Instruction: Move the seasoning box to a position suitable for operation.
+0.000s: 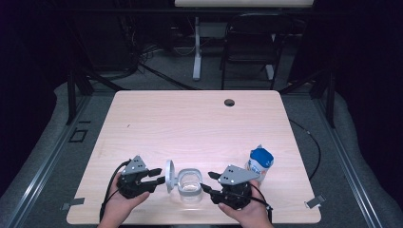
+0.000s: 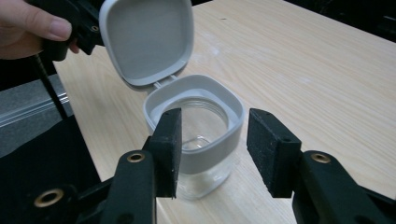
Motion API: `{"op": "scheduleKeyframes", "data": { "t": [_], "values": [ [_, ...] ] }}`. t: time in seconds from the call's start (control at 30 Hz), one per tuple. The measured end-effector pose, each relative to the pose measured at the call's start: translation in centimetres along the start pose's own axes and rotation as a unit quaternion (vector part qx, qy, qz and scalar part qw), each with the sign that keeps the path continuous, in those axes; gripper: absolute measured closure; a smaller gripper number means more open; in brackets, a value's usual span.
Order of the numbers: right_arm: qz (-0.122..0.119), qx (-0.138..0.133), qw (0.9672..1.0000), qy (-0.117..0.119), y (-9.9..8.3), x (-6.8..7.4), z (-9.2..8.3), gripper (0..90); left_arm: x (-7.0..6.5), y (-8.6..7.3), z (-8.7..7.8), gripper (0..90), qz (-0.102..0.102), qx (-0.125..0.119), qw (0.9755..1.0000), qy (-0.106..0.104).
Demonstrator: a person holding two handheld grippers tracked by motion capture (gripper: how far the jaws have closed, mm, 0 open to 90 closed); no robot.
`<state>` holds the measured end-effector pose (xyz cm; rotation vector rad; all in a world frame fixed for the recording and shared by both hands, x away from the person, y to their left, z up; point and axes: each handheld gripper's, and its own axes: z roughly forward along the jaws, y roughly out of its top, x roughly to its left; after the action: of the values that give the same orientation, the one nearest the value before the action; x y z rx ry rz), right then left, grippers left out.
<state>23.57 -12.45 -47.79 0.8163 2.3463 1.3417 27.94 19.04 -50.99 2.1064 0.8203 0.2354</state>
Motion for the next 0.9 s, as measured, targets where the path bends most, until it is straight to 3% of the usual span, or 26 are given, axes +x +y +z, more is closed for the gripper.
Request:
{"op": "scheduleKeyframes", "data": {
  "t": [0.3, 0.63, 0.9],
  "values": [
    [0.032, 0.010, 0.9993, -0.017, -1.5, -0.9, -1.1, 53.4, -0.2, -0.2, 0.6, 61.9, 0.007, 0.011, 0.9999, -0.004],
    [0.045, 0.009, 0.9986, -0.028, -2.2, -1.2, -2.1, 50.5, -0.4, -0.2, 0.8, 62.6, 0.009, 0.018, 0.9997, -0.012],
    [0.056, 0.013, 0.9975, -0.042, -3.4, -1.8, -3.2, 56.8, -0.5, -0.1, 0.7, 61.4, 0.010, 0.022, 0.9996, -0.017]
  ]
}}
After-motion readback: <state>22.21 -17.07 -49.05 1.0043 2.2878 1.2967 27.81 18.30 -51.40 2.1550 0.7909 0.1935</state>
